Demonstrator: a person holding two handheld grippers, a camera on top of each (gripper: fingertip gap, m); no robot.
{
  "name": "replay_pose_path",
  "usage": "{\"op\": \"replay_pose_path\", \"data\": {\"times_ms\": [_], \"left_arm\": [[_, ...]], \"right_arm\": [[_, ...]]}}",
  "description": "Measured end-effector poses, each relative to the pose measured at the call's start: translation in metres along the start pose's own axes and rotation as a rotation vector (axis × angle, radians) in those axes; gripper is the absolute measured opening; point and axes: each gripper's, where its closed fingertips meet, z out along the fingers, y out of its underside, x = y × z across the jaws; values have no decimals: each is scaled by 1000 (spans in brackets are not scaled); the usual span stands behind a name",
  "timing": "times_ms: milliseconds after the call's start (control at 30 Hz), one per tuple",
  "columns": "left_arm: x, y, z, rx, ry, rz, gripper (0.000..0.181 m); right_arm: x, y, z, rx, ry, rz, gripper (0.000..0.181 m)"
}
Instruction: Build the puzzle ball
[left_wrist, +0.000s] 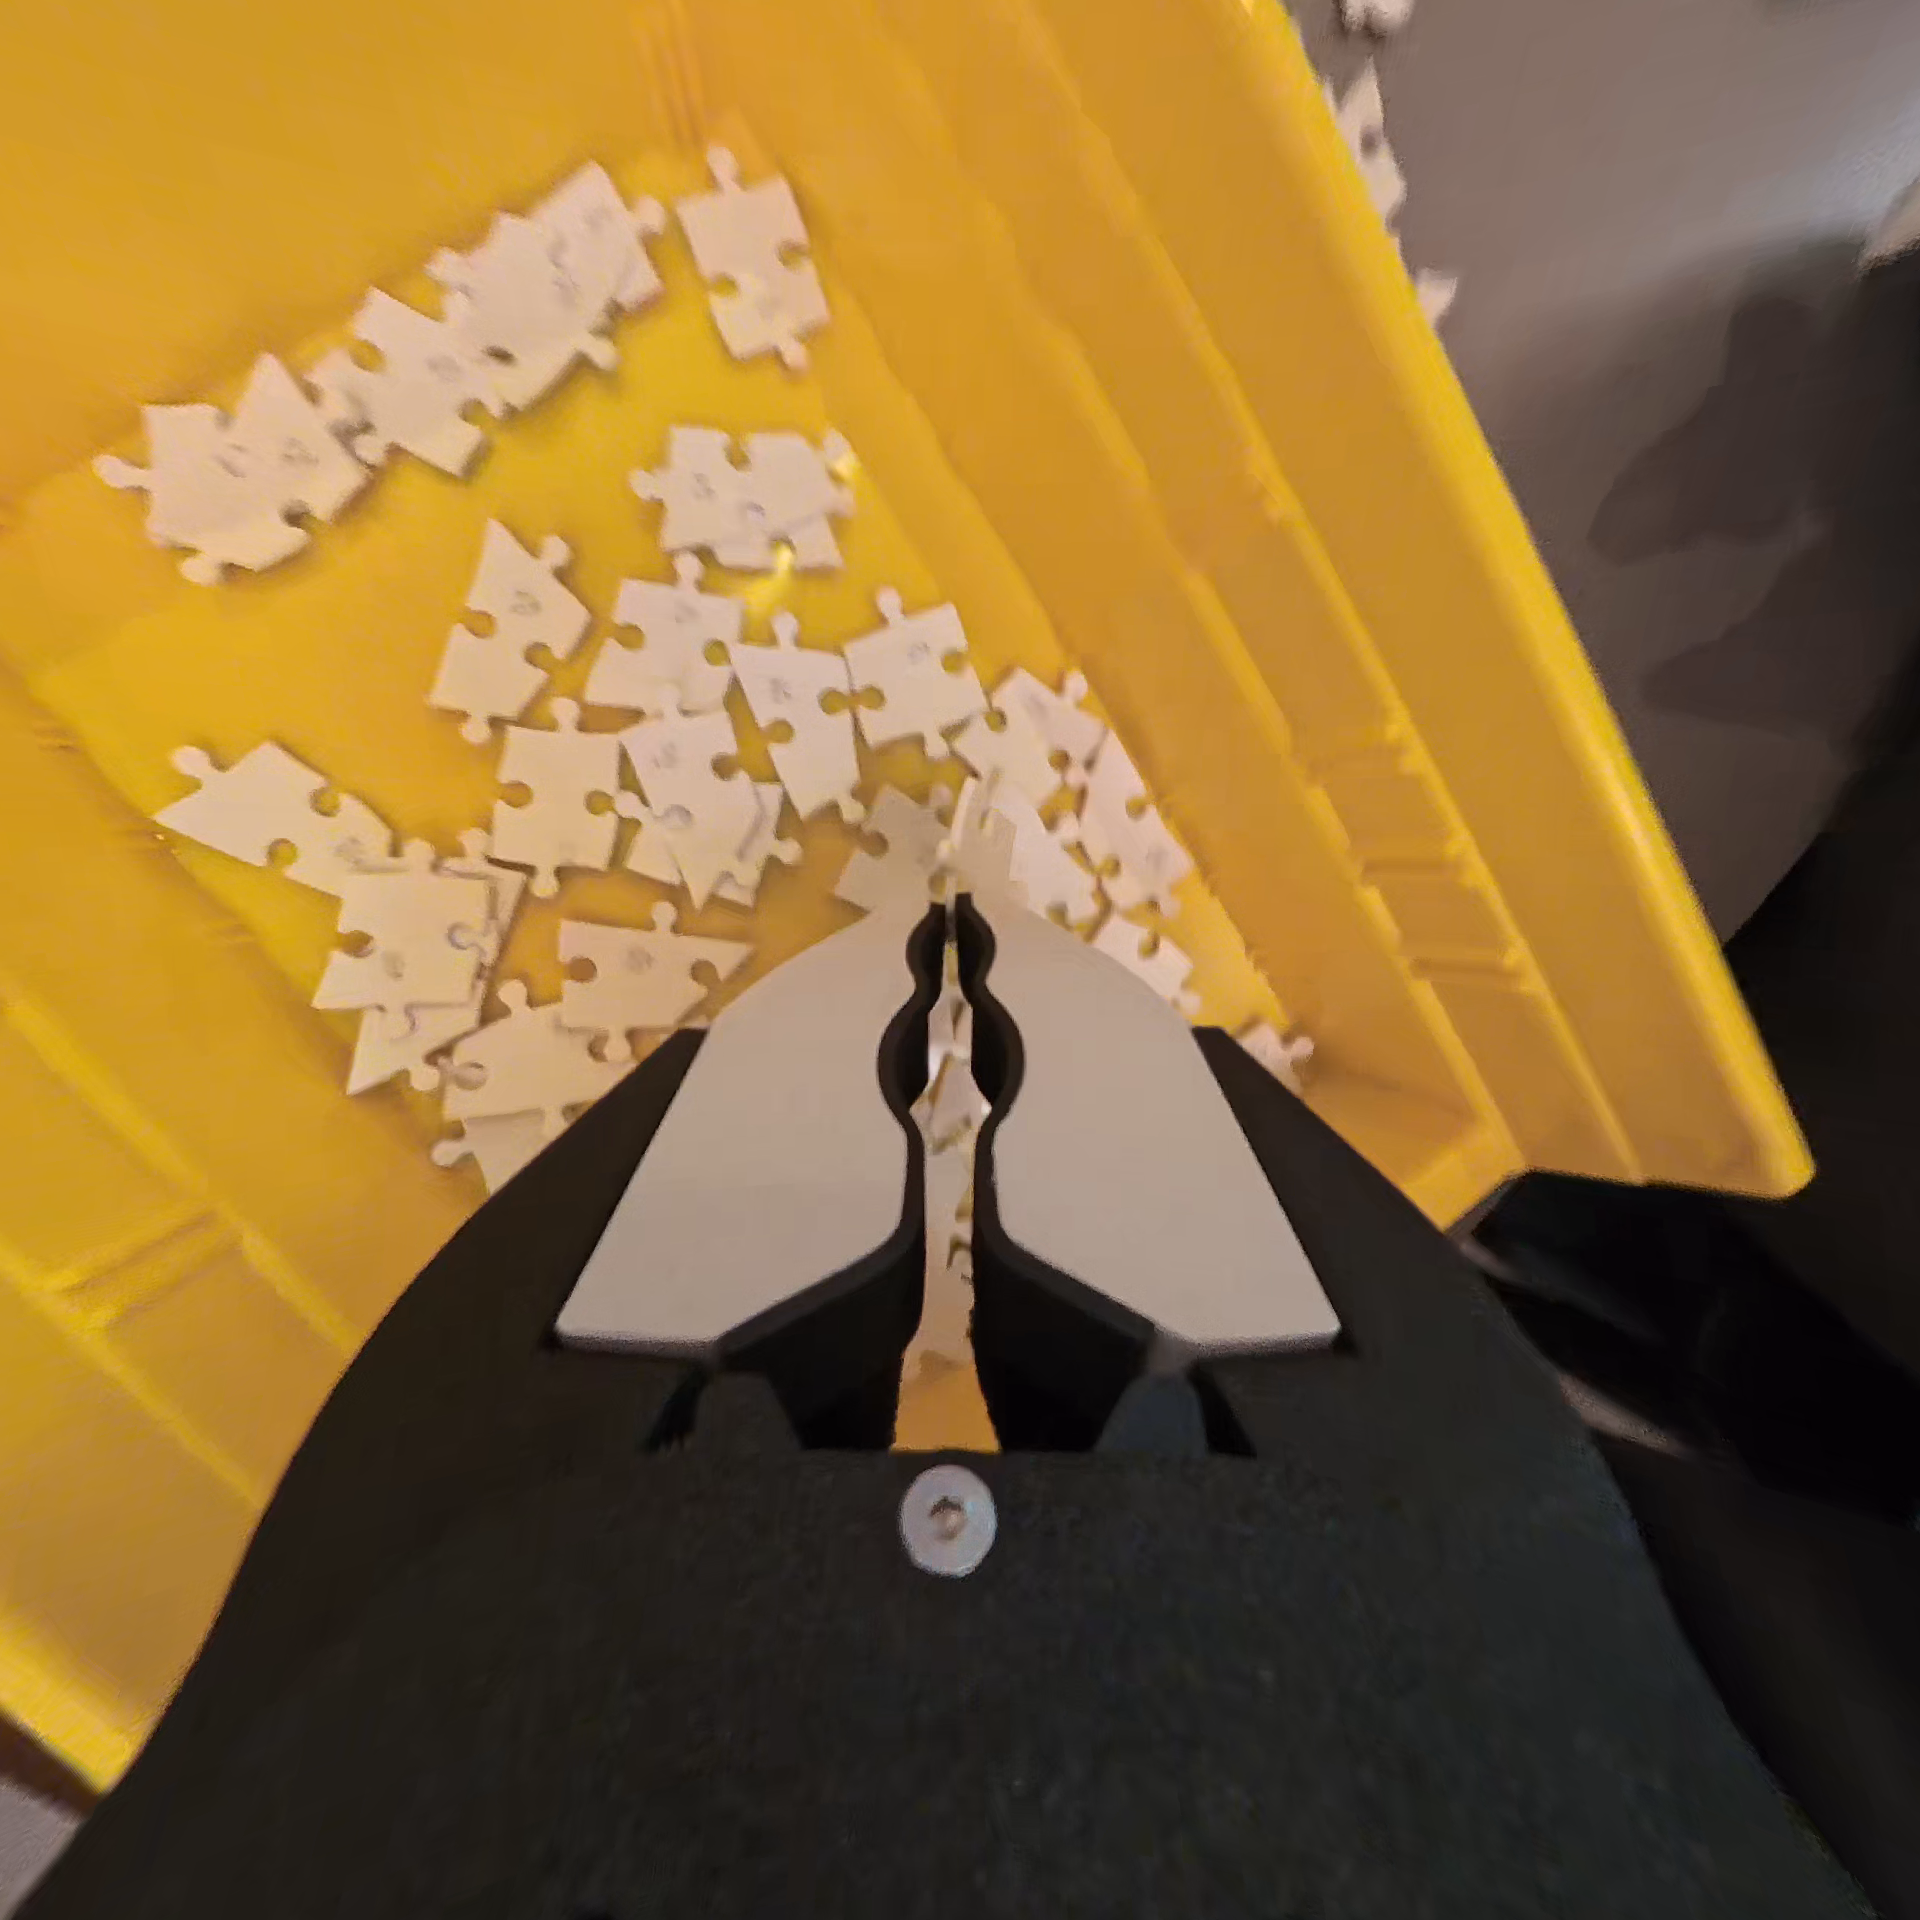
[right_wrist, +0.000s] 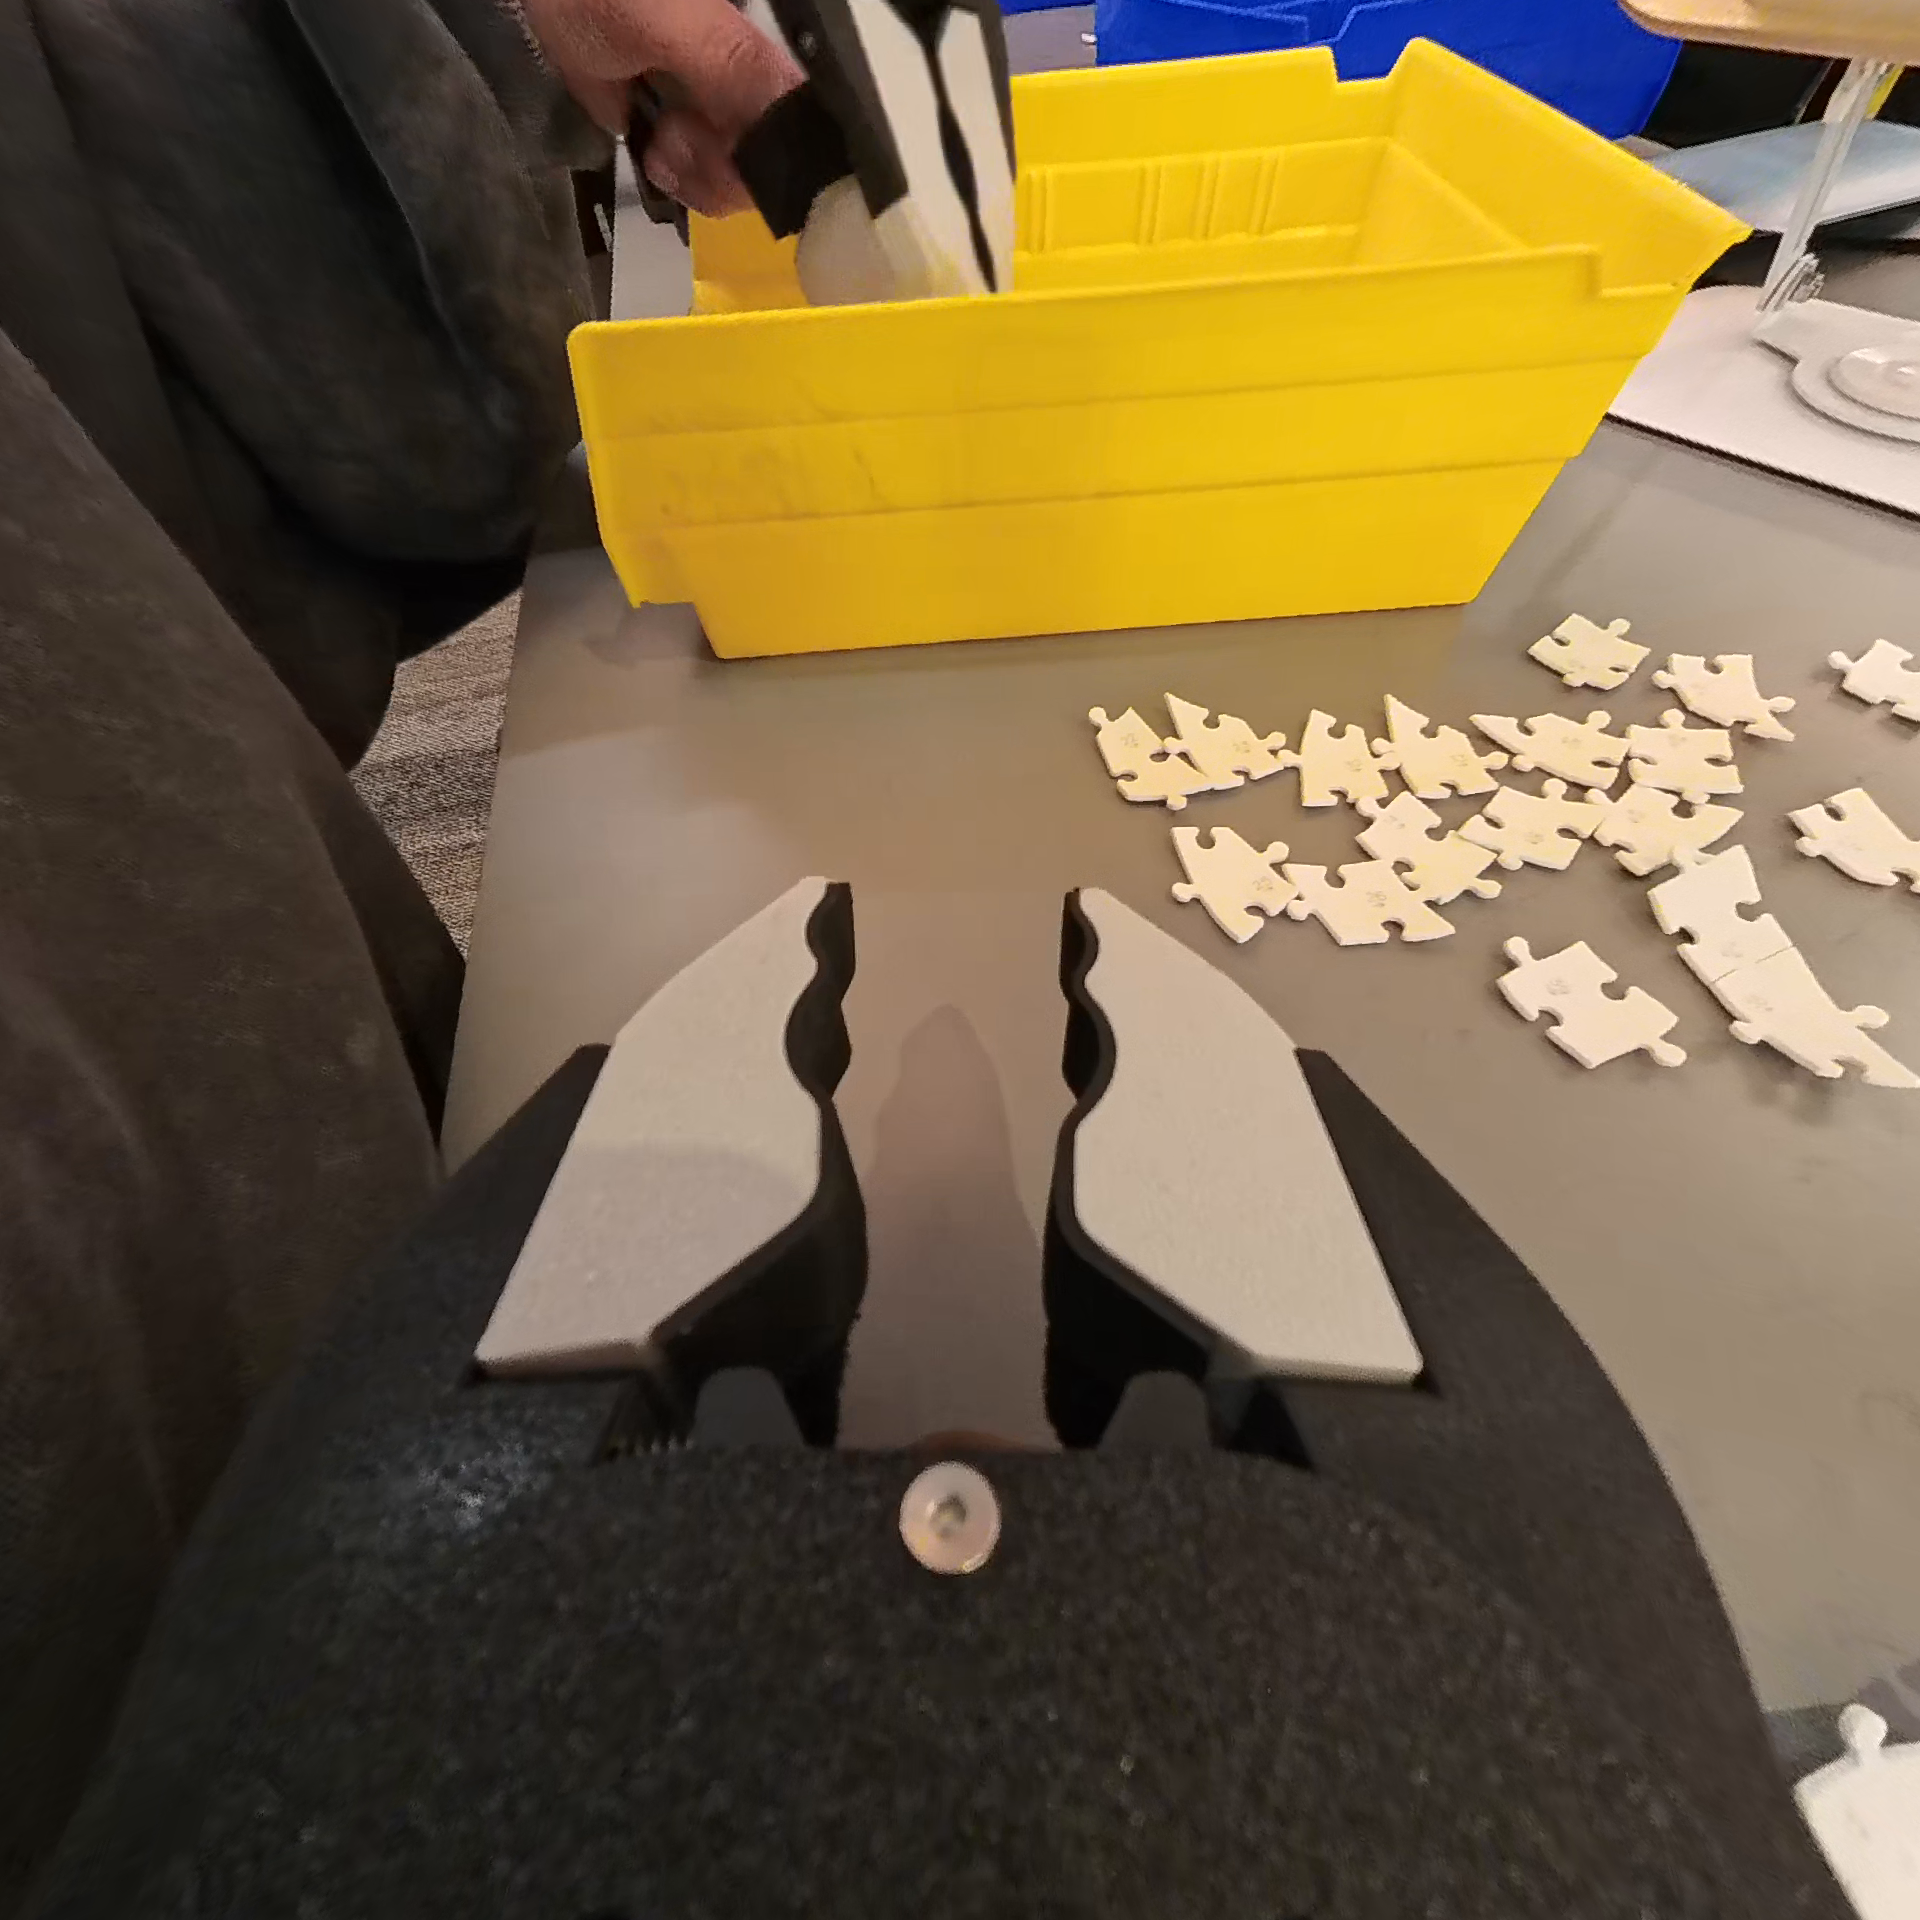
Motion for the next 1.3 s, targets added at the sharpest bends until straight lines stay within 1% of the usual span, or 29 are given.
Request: {"op": "replay_pose_path", "data": {"times_ms": [133, 267, 367, 567, 667, 833, 900, 967, 1067, 1133, 1200, 1300], "left_arm": [[-2, -33, 8, 121, 92, -138, 1], [-10, -49, 33, 94, 84, -181, 1], [-6, -59, 45, 80, 129, -159, 1], [-13, -65, 60, 10, 120, -149, 1], [-18, -60, 67, -29, 86, -127, 2], [-16, -56, 71, -31, 82, -117, 17], [-19, -53, 66, -35, 52, -109, 21], [-25, -46, 54, -38, -24, -90, 24], [-41, -37, 26, -2, -197, -60, 29], [-50, -30, 5, 33, -309, -65, 36], [-56, -20, -14, 65, -391, -117, 41], [-56, -2, -26, 97, -407, -234, 46]], "right_arm": [[1, -1, 0, 8, -1, 7, 38], [2, -1, -1, 9, 3, 0, 38], [3, -1, -2, 11, 3, 1, 38], [4, -2, -3, 19, 0, 7, 38], [4, -2, -2, 19, -4, 5, 38], [4, -2, -2, 22, -7, 8, 38], [4, -2, -2, 22, -7, 8, 38], [5, -2, -2, 23, -5, 6, 38], [6, -2, -4, 24, 5, 3, 38], [8, -2, -4, 27, 7, 10, 38], [10, -3, -5, 33, 12, 11, 38], [11, -4, -7, 44, 13, 15, 38]]}}
